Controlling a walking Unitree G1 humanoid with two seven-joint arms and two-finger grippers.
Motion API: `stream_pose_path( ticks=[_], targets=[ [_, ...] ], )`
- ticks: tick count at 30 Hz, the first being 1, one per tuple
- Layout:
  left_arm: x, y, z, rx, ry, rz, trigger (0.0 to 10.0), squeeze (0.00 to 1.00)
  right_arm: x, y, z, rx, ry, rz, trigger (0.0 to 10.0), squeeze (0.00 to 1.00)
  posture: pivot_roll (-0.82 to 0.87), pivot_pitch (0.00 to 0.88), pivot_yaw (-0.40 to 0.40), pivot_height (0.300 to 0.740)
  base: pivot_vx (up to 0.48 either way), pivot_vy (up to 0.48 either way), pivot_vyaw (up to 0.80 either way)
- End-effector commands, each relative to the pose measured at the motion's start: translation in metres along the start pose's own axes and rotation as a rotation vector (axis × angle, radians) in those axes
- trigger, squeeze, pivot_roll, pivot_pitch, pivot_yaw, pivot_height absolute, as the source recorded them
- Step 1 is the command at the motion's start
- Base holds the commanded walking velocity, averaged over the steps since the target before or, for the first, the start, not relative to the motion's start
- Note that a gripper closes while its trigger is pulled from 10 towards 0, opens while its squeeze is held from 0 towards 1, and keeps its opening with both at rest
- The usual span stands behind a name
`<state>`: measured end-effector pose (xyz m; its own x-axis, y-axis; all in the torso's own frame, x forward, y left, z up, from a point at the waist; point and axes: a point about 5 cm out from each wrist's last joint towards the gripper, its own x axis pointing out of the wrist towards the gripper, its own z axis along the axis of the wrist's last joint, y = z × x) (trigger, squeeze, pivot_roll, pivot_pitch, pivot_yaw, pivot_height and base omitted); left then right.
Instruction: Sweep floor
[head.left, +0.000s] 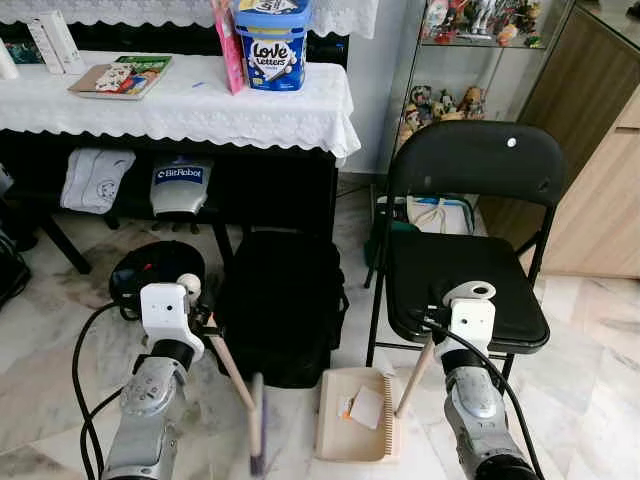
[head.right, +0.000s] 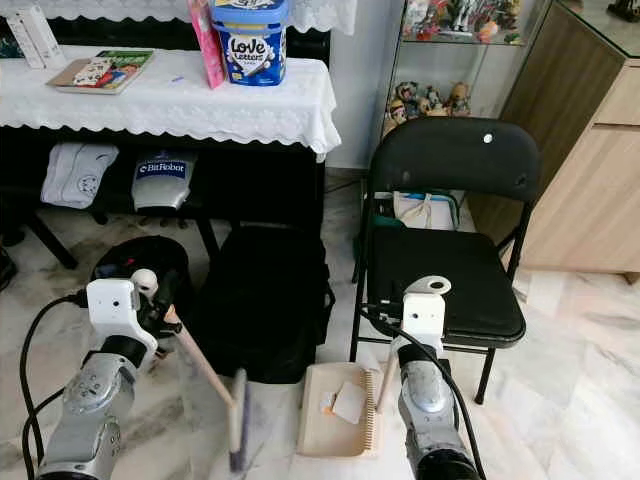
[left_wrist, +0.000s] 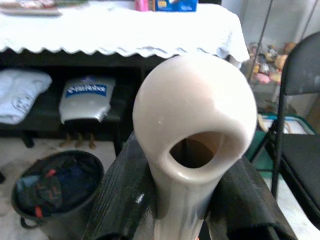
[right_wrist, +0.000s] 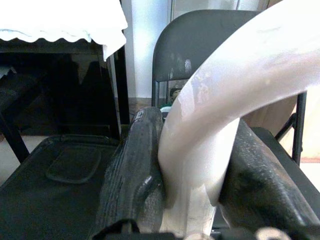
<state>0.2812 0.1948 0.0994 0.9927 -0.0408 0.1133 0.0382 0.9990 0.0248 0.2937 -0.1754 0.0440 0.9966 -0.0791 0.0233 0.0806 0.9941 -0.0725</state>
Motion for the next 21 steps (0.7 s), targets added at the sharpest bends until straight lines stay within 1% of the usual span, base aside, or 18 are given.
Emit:
stream_pose_path(
  ticks=[1, 5, 8, 10, 12, 16, 21],
  targets=[
    [0.003, -0.004, 0.008, 0.007, -0.055, -0.002, 10.0, 0.00, 0.004, -0.004, 0.014, 0.014, -0.069, -0.017, 10.0, 0.00, 0.01, 0.000, -0.012, 0.740, 0.000, 0.000, 0.00],
    [0.000, -0.007, 0.005, 0.003, -0.053, -0.003, 10.0, 0.00, 0.002, -0.006, 0.017, 0.020, -0.088, -0.023, 10.0, 0.00, 0.01, 0.000, -0.012, 0.740, 0.000, 0.000, 0.00],
    [-0.004, -0.012, 0.003, -0.017, -0.054, 0.000, 10.0, 0.00, -0.006, -0.013, 0.019, 0.057, -0.108, -0.062, 10.0, 0.00, 0.00, 0.000, -0.008, 0.740, 0.000, 0.000, 0.00],
    [-0.005, -0.013, 0.002, -0.018, -0.056, 0.002, 10.0, 0.00, -0.007, -0.015, 0.019, 0.058, -0.111, -0.065, 10.0, 0.00, 0.00, 0.000, -0.005, 0.740, 0.000, 0.000, 0.00],
    [-0.007, -0.015, 0.002, -0.022, -0.061, 0.007, 10.0, 0.00, -0.013, -0.017, 0.023, 0.064, -0.129, -0.073, 10.0, 0.00, -0.01, 0.000, -0.004, 0.740, 0.000, 0.000, 0.00],
    [-0.008, -0.015, 0.003, -0.026, -0.070, 0.012, 10.0, 0.00, -0.017, -0.020, 0.026, 0.078, -0.136, -0.088, 10.0, 0.00, -0.01, 0.000, -0.002, 0.740, 0.000, 0.000, 0.00],
    [-0.007, -0.014, 0.006, -0.027, -0.092, 0.033, 10.0, 0.00, -0.023, -0.019, 0.026, 0.100, -0.121, -0.097, 10.0, 0.00, -0.01, 0.000, -0.003, 0.740, 0.000, 0.000, 0.00]
  ],
)
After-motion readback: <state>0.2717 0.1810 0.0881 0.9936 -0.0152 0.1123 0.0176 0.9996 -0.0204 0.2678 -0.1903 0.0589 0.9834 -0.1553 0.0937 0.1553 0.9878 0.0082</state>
